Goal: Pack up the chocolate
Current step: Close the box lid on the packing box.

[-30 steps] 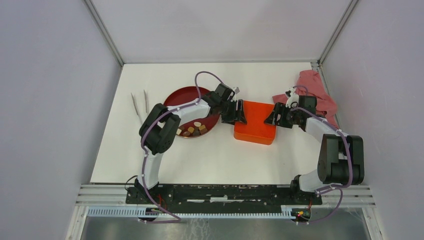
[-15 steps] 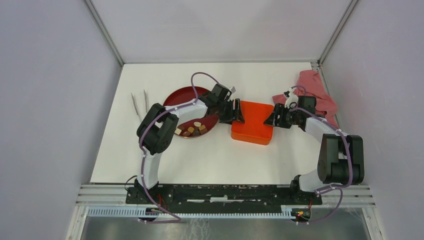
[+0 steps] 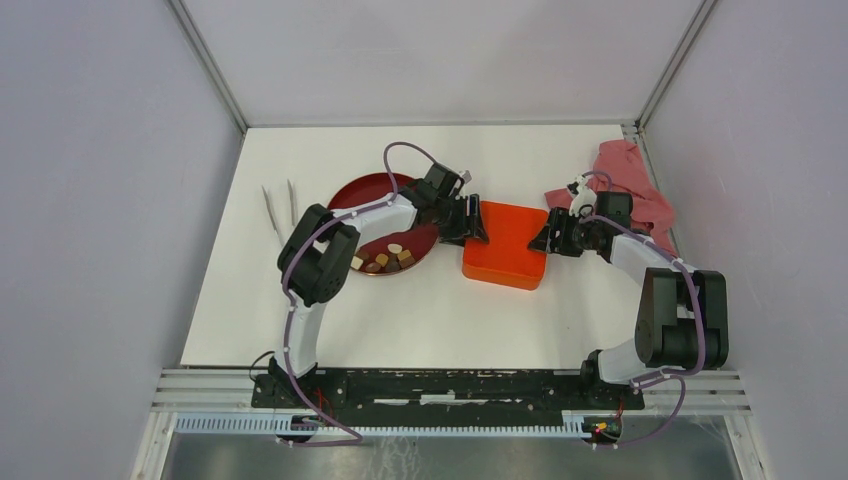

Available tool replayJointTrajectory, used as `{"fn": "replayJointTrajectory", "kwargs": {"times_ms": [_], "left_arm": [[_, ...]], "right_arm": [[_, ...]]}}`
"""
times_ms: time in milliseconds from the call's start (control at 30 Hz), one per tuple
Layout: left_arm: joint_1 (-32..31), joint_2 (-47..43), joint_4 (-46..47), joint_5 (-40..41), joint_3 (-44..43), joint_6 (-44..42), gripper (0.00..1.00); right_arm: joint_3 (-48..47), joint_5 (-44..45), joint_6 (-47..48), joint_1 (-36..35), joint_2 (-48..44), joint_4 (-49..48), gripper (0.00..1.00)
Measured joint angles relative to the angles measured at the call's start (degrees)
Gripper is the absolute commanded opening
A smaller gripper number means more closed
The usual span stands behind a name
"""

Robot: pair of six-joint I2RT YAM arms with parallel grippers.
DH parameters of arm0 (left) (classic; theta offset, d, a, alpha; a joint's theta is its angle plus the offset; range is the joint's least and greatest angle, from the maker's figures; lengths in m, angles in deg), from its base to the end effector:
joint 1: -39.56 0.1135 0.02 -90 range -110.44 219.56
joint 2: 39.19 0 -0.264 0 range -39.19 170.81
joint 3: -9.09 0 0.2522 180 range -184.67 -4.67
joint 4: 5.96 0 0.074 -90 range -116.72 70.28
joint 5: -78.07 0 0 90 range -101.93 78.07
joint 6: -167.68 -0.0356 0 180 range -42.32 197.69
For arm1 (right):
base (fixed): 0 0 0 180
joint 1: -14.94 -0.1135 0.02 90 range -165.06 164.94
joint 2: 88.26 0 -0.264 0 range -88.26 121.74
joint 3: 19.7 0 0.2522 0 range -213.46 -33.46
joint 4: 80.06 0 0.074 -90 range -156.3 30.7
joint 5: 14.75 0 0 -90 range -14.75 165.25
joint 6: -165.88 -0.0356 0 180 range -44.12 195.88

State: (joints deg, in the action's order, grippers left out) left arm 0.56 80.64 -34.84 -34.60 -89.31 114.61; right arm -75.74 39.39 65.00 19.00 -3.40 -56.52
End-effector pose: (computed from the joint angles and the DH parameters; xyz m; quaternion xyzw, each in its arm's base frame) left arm 0.3444 -0.2966 0.1682 0.0834 0.9209 -0.3505 0.1487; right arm 0.2809 0.0010 0.1734 0.0186 0.9058 0.3091 0.2891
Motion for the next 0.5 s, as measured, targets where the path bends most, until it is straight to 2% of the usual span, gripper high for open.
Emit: {"fn": "replayJointTrajectory", "kwargs": {"times_ms": [333, 500], "left_arm": [[0.33, 1.31, -0.83, 0.04, -1.79, -0.02, 0.6], [0.35, 1.42, -0.17, -0.13, -1.79, -0.02, 0.6]], "right_arm": [[-0.85, -0.15, 3.43, 0.09, 0.0, 2.12, 0.67], [-2.27, -2.1, 5.31, 1.4, 0.61, 4.37, 0.84]]}}
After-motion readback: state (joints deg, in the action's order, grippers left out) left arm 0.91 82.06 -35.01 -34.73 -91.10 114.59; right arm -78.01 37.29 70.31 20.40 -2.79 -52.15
